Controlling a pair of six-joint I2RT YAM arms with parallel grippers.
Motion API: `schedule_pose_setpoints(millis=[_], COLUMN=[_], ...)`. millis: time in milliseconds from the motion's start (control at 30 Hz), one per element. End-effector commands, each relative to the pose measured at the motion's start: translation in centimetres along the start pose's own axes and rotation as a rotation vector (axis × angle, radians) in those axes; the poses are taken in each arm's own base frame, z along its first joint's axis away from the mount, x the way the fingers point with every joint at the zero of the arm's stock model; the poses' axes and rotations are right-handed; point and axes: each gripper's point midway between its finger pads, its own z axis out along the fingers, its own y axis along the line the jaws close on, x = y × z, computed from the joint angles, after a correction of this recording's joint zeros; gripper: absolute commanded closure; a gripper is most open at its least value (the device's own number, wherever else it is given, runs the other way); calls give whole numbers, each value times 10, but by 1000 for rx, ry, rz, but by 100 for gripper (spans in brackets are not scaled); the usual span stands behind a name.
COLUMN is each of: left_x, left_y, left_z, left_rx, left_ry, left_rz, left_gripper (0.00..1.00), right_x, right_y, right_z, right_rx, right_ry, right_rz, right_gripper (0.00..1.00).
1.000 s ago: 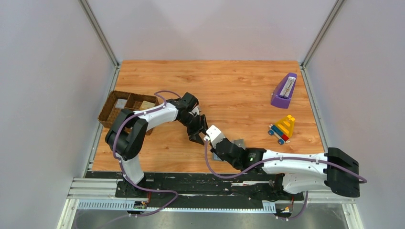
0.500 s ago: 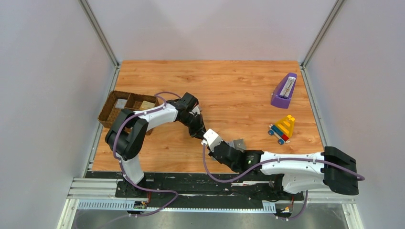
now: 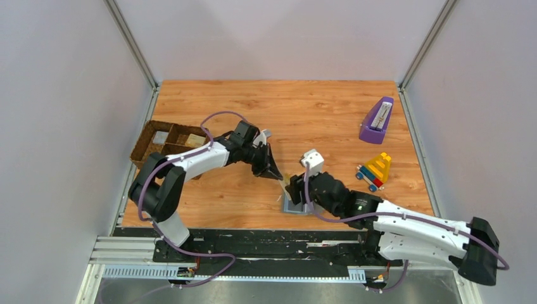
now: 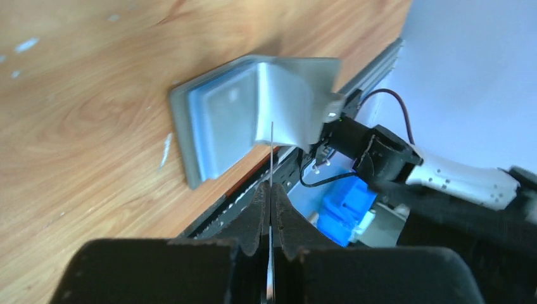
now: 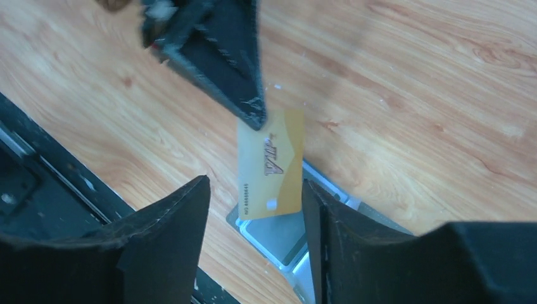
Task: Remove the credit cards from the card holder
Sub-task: Remove the credit card from the card holder.
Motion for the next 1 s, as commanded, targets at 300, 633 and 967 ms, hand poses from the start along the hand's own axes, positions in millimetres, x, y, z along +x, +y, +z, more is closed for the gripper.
schedule_pose_setpoints(millis=[300, 633, 967], left_x=[-6, 5, 24], left_y=[-79, -76, -83], left_z=[-69, -75, -77], left_rx=[198, 204, 281], left_ry=[-257, -250, -147], left_rz=[557, 598, 677], left_gripper=[100, 100, 100], right_x=[-35, -37, -52], right_y=[0, -12, 1], right_z=[-31, -29, -37], right_rx=[-263, -179, -290], right_ry=[-47, -23, -10], right_rz=[266, 296, 254], right_gripper=[6, 9, 39])
